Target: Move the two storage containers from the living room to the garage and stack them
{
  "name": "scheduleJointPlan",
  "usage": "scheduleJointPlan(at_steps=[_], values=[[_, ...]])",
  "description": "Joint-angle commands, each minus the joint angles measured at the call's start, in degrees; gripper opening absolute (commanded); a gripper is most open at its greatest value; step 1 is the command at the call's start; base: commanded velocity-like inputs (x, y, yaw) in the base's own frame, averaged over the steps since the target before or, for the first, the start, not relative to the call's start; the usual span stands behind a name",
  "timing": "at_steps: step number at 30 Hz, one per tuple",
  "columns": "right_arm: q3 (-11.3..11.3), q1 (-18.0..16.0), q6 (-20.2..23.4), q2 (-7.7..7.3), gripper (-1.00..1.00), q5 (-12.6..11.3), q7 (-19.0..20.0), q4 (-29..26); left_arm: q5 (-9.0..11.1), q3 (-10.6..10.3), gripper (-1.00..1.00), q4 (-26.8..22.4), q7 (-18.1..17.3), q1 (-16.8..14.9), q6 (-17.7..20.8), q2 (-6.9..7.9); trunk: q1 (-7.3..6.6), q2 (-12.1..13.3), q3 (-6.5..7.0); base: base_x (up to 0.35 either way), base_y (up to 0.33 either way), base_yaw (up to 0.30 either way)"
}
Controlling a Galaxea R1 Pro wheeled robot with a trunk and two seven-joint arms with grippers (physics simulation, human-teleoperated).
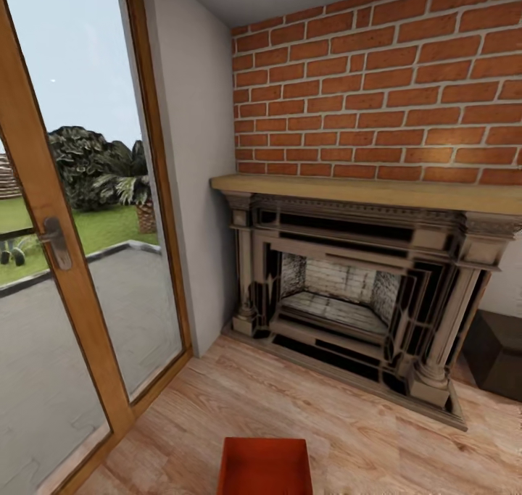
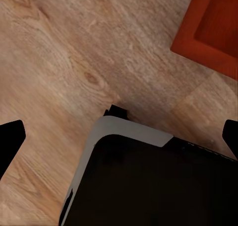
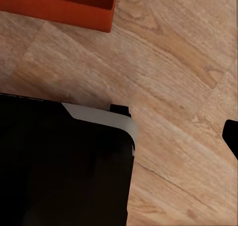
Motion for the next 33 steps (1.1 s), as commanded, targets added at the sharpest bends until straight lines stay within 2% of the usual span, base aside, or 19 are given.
scheduleJointPlan(at_steps=[1,12,33], values=[[0.5,-0.1,-0.3,0.04,1.0,-0.4,-0.2,0.2,0.4,-0.5,1.0,0.0,0.2,0.0,-0.1,0.01,0.02,-0.1,-0.11,-0.004,0.004,-0.192],[0.4,-0.1,-0.3,0.04,1.0,-0.5,-0.3,0.2,0.5,-0.5,1.0,0.0,0.2,0.0,-0.1,0.01,0.02,-0.1,-0.11,-0.001,0.001,-0.2],[0.6,-0.1,-0.4,0.03,1.0,0.1,-0.2,0.2,0.5,-0.5,1.0,0.0,0.2,0.0,-0.1,0.01,0.02,-0.1,-0.11,0.0,0.0,-0.003]])
